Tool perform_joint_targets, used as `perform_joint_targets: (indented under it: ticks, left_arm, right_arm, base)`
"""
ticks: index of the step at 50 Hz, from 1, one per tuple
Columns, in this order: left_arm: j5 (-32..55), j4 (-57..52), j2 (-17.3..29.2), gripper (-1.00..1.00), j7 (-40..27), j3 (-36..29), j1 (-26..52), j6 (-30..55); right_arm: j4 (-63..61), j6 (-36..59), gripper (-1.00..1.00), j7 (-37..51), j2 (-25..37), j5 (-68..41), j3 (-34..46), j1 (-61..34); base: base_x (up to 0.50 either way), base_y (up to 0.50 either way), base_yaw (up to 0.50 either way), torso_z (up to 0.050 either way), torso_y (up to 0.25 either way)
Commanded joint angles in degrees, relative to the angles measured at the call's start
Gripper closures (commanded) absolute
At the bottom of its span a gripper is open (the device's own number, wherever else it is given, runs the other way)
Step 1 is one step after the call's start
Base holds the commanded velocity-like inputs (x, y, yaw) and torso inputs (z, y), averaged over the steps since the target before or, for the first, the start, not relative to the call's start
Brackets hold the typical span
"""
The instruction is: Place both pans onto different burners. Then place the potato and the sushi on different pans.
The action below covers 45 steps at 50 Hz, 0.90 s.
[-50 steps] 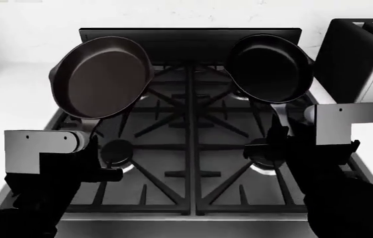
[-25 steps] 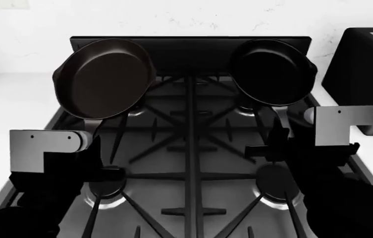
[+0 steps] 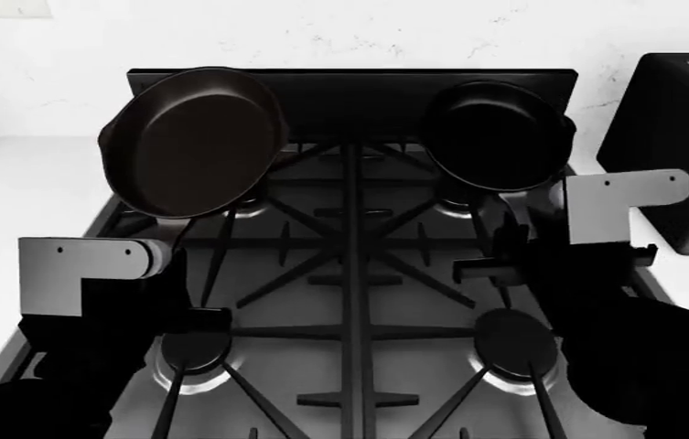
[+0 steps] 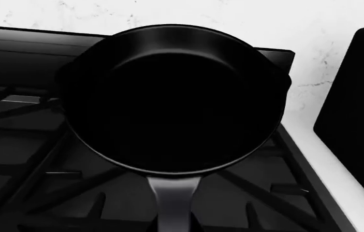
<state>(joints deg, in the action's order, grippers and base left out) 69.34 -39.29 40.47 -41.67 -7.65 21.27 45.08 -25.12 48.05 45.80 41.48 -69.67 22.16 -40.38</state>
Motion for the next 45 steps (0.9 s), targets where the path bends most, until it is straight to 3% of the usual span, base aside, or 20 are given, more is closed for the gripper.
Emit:
perform_joint_targets:
  ticks: [1, 45]
  left_arm:
    - [-1.93, 0.52, -0.34, 1.00, 1.43, 0.45, 0.08, -1.30]
    - [-3.27, 2.48, -0.82, 1.00, 2.49, -1.22, 1.06, -1.63]
  right_arm:
    - [6.80, 2.94, 1.00, -3.08, -1.46, 3.66, 0.71, -6.95]
    - [24.12, -0.30, 1.00, -9.67, -8.65, 13.72, 9.09, -10.06]
  base:
    - [0.00, 0.00, 0.00, 0.000, 0.011]
    - [0.00, 0.00, 0.00, 0.001, 0.003]
